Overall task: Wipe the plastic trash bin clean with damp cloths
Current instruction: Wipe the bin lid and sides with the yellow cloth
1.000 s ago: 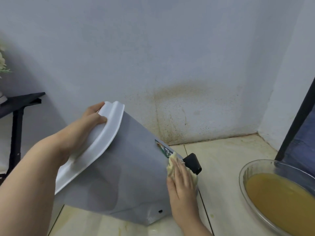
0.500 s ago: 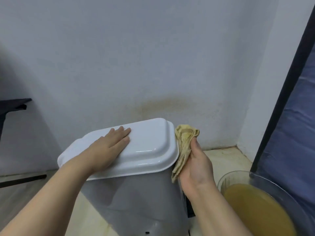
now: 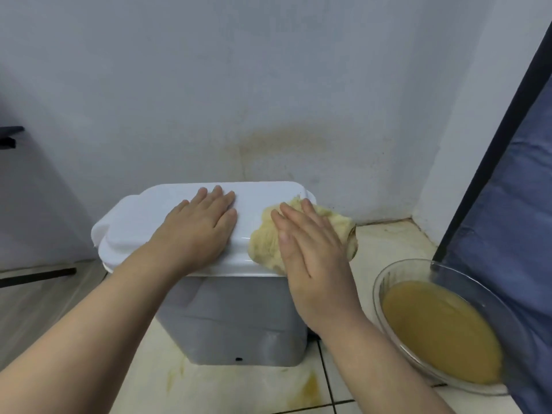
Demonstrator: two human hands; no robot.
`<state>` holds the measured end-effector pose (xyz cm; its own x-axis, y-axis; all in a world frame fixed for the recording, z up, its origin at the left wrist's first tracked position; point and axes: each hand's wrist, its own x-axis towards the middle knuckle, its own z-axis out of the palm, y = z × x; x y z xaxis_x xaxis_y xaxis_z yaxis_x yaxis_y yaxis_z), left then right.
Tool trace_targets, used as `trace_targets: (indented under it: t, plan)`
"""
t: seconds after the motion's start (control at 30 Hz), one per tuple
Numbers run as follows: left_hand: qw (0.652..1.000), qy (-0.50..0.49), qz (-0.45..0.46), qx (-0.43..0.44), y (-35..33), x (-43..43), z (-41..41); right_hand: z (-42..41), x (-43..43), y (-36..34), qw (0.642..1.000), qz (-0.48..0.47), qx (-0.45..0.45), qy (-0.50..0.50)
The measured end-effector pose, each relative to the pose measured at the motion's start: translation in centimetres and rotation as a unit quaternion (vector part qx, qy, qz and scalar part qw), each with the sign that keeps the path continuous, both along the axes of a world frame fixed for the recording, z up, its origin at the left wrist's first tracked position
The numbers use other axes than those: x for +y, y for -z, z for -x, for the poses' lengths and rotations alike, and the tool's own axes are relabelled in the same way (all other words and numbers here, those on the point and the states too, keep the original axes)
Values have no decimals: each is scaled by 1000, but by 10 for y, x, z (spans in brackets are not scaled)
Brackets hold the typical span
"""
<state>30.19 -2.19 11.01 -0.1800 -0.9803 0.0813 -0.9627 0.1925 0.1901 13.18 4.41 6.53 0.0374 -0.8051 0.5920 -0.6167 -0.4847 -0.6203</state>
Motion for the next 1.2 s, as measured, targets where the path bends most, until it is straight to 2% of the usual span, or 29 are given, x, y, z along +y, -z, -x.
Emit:
trace_targets:
  t: [0.07, 0.13, 0.17, 0.2, 0.27, 0.33, 0.4, 0.43, 0.53, 0.57, 0.67, 0.73, 0.83, 0.93, 1.0, 1.07, 1.2]
  plan:
    - [1000, 6, -8, -7, -1, 1, -1, -1, -19, -14, 992, -14, 126, 24]
    - [1000, 11, -15, -13, -2, 1, -3, 5, -63, -30, 958, -103, 267, -26]
    - [1000, 14, -16, -14, -2, 2, -2, 9, -86, -40, 940, -159, 297, -60]
    - [1000, 17, -16, -13, -2, 2, -2, 14, -106, -48, 935, -201, 282, -81]
    - [1000, 26, -15, -8, -2, 0, -4, 24, -129, -53, 954, -245, 149, -84]
    - [999, 39, -22, -14, -4, -5, -10, 26, -124, -47, 965, -248, 12, -83]
    - [997, 50, -47, -39, -8, -11, -18, 21, -102, -39, 971, -221, -67, -54]
    - [996, 50, -58, -52, -11, -14, -22, 16, -88, -36, 977, -200, -74, -19]
    - [992, 29, -94, -73, -18, -20, -27, -6, -31, -21, 989, -102, 8, 109]
    - [991, 22, -105, -78, -18, -21, -26, -16, -11, -16, 989, -61, 6, 135]
    - [991, -12, -112, -77, -14, -18, -18, -43, 36, -1, 988, 11, -75, 131]
    - [991, -53, -105, -63, -11, -14, -14, -57, 53, 13, 985, -17, -156, 78]
    - [991, -61, -103, -65, -8, -9, -12, -58, 55, 22, 945, -86, -315, -1]
    - [990, -53, -112, -65, -8, -6, -13, -39, 20, 14, 878, -180, -427, -124]
    - [989, -52, -118, -69, -9, -6, -11, -25, -12, 3, 827, -260, -454, -208]
    - [989, -51, -116, -72, -11, -5, -7, -17, -25, 2, 819, -263, -448, -245]
    - [994, -31, -96, -47, -13, 1, -2, -28, -20, 27, 781, -289, -514, -206]
